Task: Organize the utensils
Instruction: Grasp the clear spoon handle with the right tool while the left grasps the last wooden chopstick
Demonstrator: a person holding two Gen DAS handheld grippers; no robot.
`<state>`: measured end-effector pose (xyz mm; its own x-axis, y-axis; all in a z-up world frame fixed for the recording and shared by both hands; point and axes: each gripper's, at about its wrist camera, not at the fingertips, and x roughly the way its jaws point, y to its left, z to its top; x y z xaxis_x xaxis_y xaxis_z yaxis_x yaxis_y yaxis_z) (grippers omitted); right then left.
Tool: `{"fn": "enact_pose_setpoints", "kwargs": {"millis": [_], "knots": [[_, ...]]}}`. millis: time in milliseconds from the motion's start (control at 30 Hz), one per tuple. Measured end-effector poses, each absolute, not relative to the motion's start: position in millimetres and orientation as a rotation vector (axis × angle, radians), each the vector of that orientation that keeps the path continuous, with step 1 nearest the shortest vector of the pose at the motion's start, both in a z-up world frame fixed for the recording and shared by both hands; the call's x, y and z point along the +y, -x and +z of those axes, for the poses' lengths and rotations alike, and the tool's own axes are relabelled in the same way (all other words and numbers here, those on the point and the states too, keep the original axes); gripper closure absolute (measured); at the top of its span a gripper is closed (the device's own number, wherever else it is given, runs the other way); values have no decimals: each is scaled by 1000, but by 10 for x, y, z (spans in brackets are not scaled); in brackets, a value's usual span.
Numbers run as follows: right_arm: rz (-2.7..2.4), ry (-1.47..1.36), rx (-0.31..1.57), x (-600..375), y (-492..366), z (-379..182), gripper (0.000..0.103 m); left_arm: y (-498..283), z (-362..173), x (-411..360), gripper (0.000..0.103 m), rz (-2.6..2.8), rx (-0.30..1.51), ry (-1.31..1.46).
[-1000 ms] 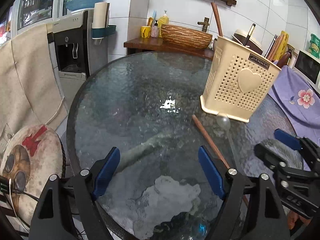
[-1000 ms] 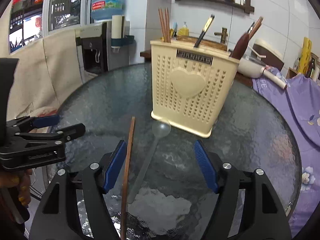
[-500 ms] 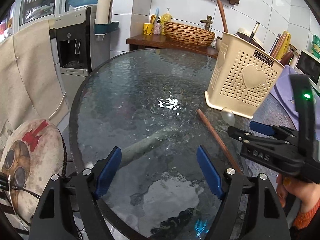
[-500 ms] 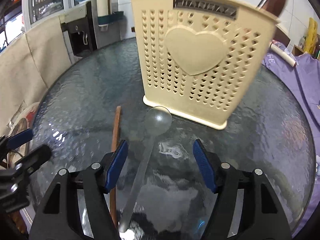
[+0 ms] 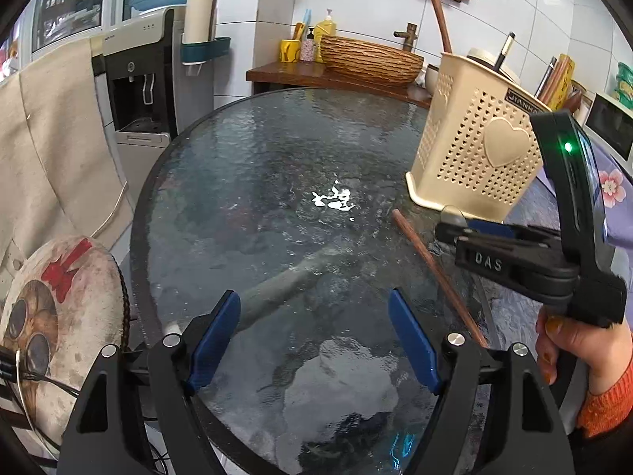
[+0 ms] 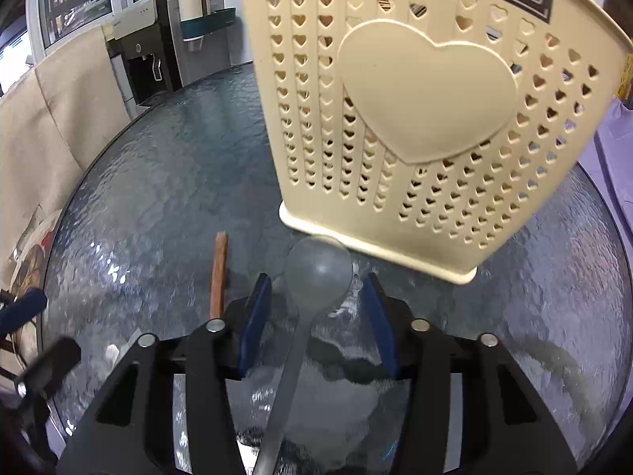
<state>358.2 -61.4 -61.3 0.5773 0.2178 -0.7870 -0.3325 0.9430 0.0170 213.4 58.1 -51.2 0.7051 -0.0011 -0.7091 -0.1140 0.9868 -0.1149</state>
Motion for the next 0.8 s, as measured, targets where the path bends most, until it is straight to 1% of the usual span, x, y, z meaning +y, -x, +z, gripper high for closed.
{"fn": "enact_pose_setpoints", "kwargs": {"millis": [33,67,267,433,500,600,800], "knots": [[324,140,898,-603,-3594,-614,63,-2149,-526,560,28,59,793,153],[330,144,895,-593,-3603,-610,66,-2158,-533,547,28,54,798,153],[346,111,881,-721,-3554,-577,66,-2292,-535,372,30,-5,816,152],[340,114,828,-927,-3391,-411,66,-2476,-503,181,41,-63,828,155],[334,106,812,-1029,-3327,-355,66,-2564,-505,109,52,-83,841,162],[326,91,793,-1192,-3228,-299,66,-2716,-529,12,60,-95,871,162],[304,92,761,-1423,-3095,-221,66,-2854,-638,-136,73,-78,908,140]]}}
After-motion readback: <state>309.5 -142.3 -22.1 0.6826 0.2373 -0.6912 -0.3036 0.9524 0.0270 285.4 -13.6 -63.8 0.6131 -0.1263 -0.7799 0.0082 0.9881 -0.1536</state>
